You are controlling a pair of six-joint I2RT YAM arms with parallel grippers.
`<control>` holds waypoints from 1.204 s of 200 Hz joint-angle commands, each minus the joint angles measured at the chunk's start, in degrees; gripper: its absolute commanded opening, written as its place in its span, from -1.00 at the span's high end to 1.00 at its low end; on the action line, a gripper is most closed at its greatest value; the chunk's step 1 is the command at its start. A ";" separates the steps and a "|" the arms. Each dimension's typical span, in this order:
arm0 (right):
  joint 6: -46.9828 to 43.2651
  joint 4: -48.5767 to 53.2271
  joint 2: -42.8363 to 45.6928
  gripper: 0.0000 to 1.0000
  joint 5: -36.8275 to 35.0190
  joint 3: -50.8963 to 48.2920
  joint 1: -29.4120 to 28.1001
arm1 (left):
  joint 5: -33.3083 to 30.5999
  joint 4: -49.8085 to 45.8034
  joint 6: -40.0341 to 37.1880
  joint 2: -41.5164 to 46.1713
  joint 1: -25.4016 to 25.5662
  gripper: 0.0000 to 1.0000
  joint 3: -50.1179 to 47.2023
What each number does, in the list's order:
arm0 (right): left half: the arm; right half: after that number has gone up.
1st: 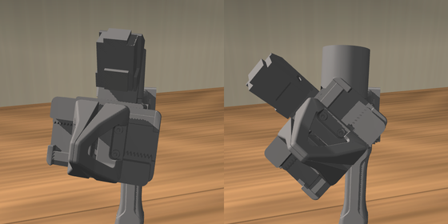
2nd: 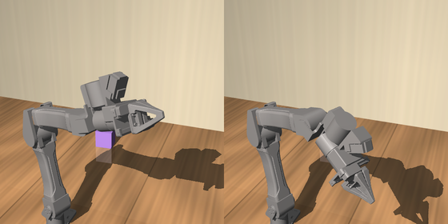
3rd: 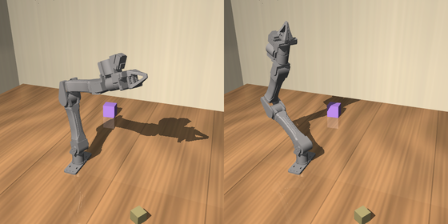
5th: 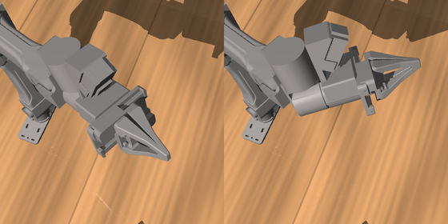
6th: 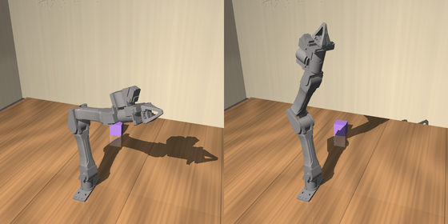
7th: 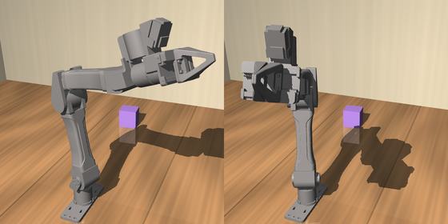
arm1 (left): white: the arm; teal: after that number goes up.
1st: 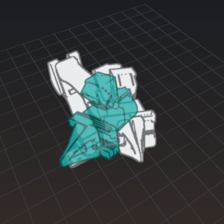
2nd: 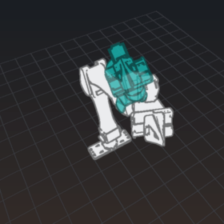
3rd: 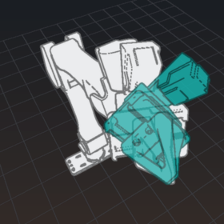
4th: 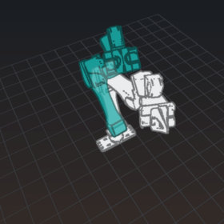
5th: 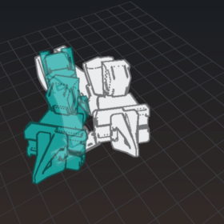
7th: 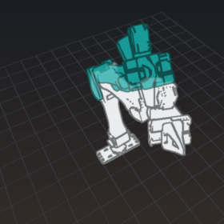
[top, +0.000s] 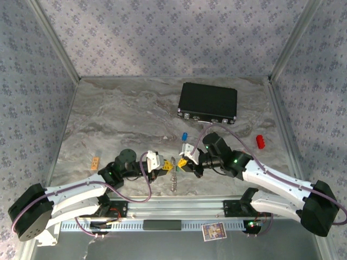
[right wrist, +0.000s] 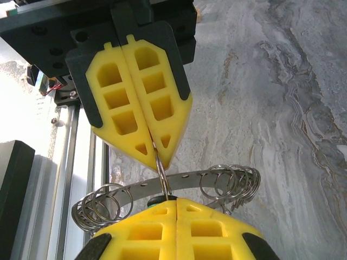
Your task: Put the keys on the keyring
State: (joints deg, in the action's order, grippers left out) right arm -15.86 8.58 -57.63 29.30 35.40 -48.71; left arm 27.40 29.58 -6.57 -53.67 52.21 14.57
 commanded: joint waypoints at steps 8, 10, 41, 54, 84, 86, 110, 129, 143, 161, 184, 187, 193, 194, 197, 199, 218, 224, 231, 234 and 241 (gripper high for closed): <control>-0.46 2.34 0.51 1.00 -0.67 0.33 0.42 | 0.24 1.83 -0.23 1.37 0.26 1.00 0.11; -0.48 2.43 0.48 1.00 -0.79 0.36 0.45 | 0.23 1.85 -0.27 1.44 0.22 1.00 0.11; -0.28 3.00 -0.21 0.93 -0.40 0.84 0.44 | 0.20 1.36 -0.37 1.73 0.24 1.00 0.11; 0.21 2.05 0.43 0.52 -0.21 0.40 0.41 | 0.21 1.18 -0.36 1.90 0.28 1.00 0.11; 0.49 0.06 1.44 0.37 1.06 -0.33 0.46 | 0.10 1.00 -0.45 2.17 0.31 1.00 0.02; 0.50 -0.02 1.46 0.37 1.10 -0.33 0.46 | 0.11 1.00 -0.46 2.17 0.28 1.00 0.02; 0.89 -1.39 0.31 0.38 2.13 0.01 0.37 | 0.19 1.09 -0.44 2.08 0.27 1.00 0.10; 1.00 -1.95 -0.79 0.44 2.51 0.37 0.36 | 0.17 1.13 -0.52 2.07 0.22 1.00 0.11; 0.98 -2.20 -1.42 0.49 2.93 0.67 0.35 | 0.22 1.18 -0.61 1.99 0.25 1.00 0.11; 1.05 -2.61 -2.17 0.59 3.63 0.95 0.30 | 0.23 1.18 -0.70 1.80 0.29 1.00 0.20; 0.66 -2.47 -2.75 0.77 4.04 1.40 0.30 | 0.26 1.19 -0.77 1.72 0.22 1.00 0.22; 0.63 -2.37 -2.80 0.79 4.14 1.38 0.36 | 0.31 1.19 -0.74 1.73 0.26 1.00 0.28; 0.50 -2.26 -2.89 0.84 4.29 1.48 0.36 | 0.36 1.20 -0.80 1.81 0.23 1.00 0.22; 0.49 -2.21 -2.91 0.85 4.28 1.50 0.41 | 0.37 1.23 -0.81 1.81 0.25 1.00 0.21; 0.40 -2.10 -2.95 0.88 4.42 1.48 0.43 | 0.32 1.19 -0.78 1.74 0.22 1.00 0.21; 0.39 -2.02 -2.94 0.89 4.49 1.55 0.38 | 0.30 1.18 -0.74 1.79 0.23 1.00 0.20; -0.01 -1.32 -2.94 1.00 4.68 1.84 0.58 | 0.19 1.10 -0.84 1.81 0.25 1.00 0.20; -0.04 -1.07 -2.93 1.00 4.72 1.92 0.66 | 0.25 1.09 -0.90 1.77 0.27 1.00 0.20; -0.22 -0.68 -2.93 1.00 4.44 2.03 0.67 | 0.12 1.10 -0.82 1.80 0.25 1.00 0.20; -0.27 -0.47 -2.85 1.00 4.14 2.04 0.68 | 0.18 1.09 -0.84 1.79 0.30 1.00 0.15; -0.40 -0.04 -2.84 1.00 3.39 2.04 0.66 | 0.07 1.00 -0.86 1.79 0.27 1.00 0.13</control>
State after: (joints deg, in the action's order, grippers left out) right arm -15.64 7.09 -60.42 32.62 35.53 -48.38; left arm 27.18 28.53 -6.61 -52.80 52.21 14.57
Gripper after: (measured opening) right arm 0.053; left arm 0.045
